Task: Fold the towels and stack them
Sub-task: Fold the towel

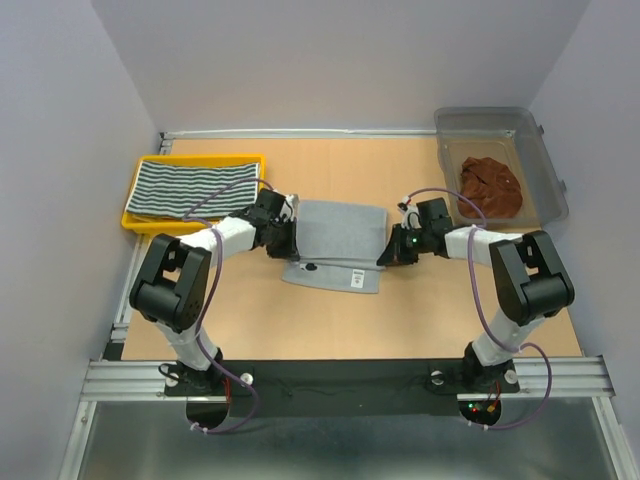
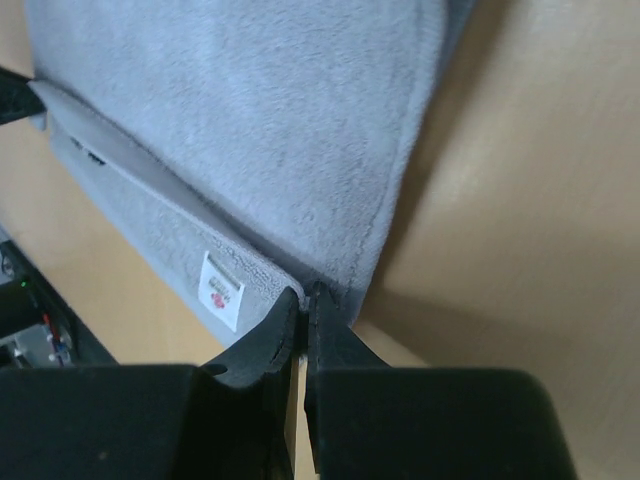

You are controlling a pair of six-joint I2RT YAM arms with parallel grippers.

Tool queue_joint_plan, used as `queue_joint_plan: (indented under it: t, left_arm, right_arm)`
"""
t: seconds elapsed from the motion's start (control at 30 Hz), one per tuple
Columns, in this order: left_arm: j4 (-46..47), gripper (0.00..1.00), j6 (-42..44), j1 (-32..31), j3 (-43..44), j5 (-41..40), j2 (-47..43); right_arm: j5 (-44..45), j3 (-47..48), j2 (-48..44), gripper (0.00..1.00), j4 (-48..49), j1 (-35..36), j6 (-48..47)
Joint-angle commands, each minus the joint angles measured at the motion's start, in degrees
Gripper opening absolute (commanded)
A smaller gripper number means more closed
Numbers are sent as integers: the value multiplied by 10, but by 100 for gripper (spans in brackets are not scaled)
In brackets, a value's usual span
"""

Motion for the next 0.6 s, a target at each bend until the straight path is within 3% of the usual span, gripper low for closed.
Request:
queue_joint_plan:
  t: [0.0,0.23,0.57]
  left_arm:
    - [42,0,-67,6,-43,-22,-37]
    - [101,0,-130,-45,-83,12,-74]
    - [-32,0,-57,-40,41,-133,-88]
  right_arm:
    - [109,11,12,0,-15,-32,11]
    - [141,62,8,1,-20,-78,-19]
    - [68,78,-64,0,-46,-78,-38]
